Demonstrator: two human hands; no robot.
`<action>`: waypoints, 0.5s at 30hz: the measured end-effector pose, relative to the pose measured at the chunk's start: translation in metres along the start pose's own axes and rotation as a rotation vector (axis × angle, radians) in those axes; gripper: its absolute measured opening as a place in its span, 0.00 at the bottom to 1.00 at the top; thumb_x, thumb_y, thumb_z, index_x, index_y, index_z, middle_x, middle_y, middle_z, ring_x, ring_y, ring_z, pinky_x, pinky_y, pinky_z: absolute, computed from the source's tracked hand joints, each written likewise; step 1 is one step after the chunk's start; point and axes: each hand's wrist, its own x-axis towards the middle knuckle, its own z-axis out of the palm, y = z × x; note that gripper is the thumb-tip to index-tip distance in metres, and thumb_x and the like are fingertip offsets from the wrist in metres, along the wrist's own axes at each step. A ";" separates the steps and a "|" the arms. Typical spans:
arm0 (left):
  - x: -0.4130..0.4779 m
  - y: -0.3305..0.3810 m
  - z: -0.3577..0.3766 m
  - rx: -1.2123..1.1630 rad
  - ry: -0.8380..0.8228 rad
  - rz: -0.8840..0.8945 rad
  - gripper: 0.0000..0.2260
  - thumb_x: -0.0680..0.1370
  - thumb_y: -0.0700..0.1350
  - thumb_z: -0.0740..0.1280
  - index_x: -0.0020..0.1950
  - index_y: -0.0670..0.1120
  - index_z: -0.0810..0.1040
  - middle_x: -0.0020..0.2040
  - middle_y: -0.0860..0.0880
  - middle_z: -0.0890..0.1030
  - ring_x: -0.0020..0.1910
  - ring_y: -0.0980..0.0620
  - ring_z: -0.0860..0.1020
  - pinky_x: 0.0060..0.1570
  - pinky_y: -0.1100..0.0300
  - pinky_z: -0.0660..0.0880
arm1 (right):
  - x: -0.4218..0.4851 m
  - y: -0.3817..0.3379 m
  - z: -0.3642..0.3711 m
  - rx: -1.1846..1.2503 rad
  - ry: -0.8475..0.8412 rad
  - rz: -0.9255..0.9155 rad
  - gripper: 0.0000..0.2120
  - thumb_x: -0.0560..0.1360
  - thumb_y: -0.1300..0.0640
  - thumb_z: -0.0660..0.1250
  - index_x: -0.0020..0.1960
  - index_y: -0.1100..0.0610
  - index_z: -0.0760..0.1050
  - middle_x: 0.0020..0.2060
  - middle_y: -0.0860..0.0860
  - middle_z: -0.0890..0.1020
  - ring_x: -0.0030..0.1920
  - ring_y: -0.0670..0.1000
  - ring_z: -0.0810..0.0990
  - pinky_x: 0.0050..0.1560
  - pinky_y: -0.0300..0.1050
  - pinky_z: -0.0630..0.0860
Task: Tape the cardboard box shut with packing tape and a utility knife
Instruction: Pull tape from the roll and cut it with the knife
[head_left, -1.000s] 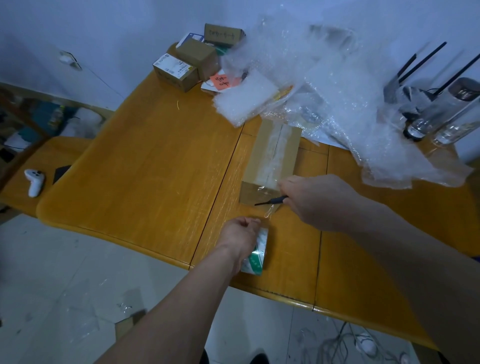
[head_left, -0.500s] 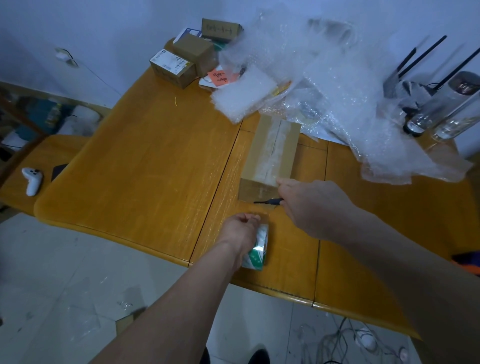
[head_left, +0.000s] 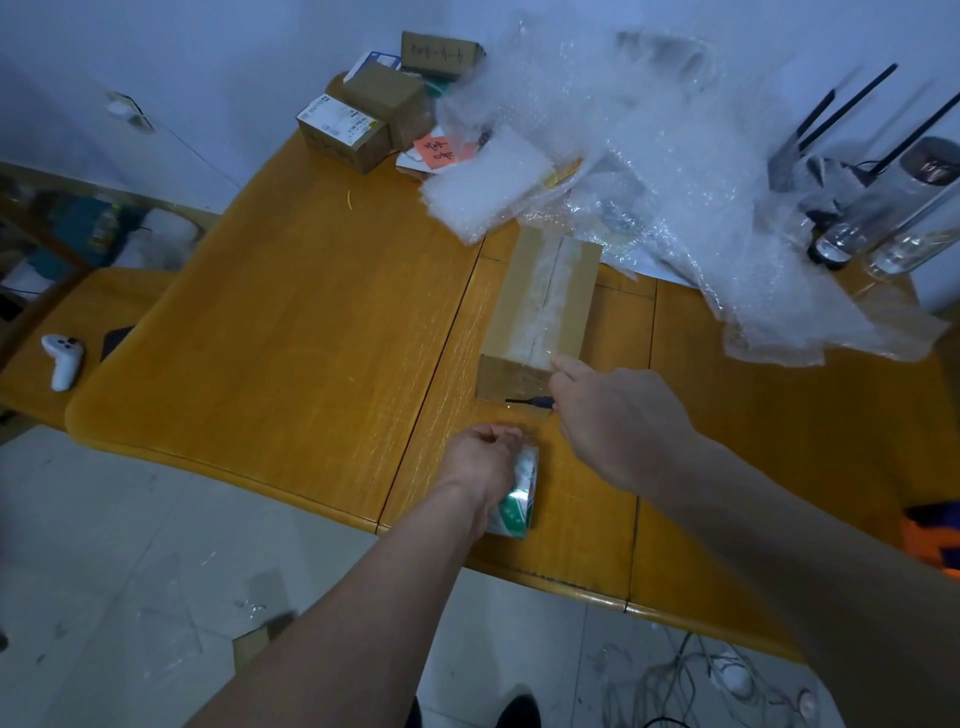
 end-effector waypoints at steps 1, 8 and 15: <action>-0.001 0.000 0.000 -0.002 0.000 0.000 0.07 0.83 0.49 0.67 0.55 0.50 0.82 0.52 0.44 0.86 0.50 0.43 0.85 0.56 0.45 0.83 | 0.000 -0.002 -0.001 -0.008 -0.027 0.011 0.06 0.76 0.66 0.66 0.41 0.59 0.77 0.67 0.59 0.81 0.19 0.47 0.57 0.22 0.39 0.60; -0.004 0.001 0.004 0.019 0.021 0.011 0.06 0.83 0.49 0.66 0.49 0.52 0.82 0.52 0.44 0.86 0.53 0.41 0.85 0.59 0.42 0.82 | 0.002 -0.016 -0.021 -0.077 -0.149 0.059 0.08 0.81 0.65 0.56 0.45 0.57 0.69 0.68 0.57 0.76 0.24 0.47 0.63 0.27 0.43 0.64; -0.004 -0.001 0.002 0.017 0.042 0.002 0.06 0.83 0.48 0.66 0.51 0.51 0.82 0.52 0.44 0.86 0.52 0.41 0.85 0.58 0.42 0.82 | 0.001 -0.012 -0.023 -0.160 -0.218 0.020 0.12 0.81 0.66 0.56 0.39 0.57 0.69 0.81 0.59 0.60 0.22 0.49 0.64 0.23 0.44 0.60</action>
